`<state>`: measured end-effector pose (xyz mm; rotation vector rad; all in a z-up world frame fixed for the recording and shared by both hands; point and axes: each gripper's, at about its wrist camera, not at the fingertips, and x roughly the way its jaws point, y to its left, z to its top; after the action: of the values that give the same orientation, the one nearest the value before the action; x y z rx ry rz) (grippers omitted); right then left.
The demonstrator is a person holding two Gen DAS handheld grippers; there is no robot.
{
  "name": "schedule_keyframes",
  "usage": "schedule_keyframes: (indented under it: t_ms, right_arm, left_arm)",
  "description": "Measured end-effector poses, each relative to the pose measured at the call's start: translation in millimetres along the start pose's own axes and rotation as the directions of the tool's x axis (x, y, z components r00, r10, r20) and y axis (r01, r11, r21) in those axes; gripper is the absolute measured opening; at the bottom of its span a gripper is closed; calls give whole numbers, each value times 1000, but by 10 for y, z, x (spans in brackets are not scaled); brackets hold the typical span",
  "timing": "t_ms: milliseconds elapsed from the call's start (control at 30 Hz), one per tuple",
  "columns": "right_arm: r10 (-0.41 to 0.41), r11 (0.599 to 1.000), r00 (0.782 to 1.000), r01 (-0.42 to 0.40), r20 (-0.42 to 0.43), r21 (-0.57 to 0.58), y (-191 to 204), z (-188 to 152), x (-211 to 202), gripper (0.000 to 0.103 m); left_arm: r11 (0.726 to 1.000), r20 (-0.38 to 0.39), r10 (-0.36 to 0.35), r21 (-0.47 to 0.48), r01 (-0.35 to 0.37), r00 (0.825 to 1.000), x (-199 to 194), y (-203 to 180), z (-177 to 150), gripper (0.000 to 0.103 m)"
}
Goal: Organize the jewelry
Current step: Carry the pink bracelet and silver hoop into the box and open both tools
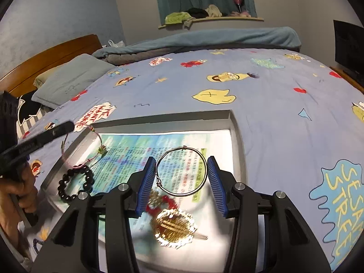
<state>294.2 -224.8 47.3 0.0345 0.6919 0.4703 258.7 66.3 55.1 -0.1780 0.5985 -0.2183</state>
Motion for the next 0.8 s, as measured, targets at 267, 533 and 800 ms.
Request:
schedule_keyframes:
  t_ms: [267, 533, 800]
  right_arm:
    - [-38, 999, 999, 37, -34, -18, 34, -36, 100, 47]
    - [-21, 1000, 1000, 20, -4, -15, 16, -44, 26, 56]
    - [-16, 1000, 999, 17, 36, -6, 16, -46, -84, 58]
  left_arm:
    - [997, -93, 67, 37, -64, 993, 164, 17, -131, 12]
    - [996, -57, 76, 57, -72, 996, 55, -38, -149, 63]
    - [992, -43, 91, 88, -87, 995, 9, -84, -180, 77]
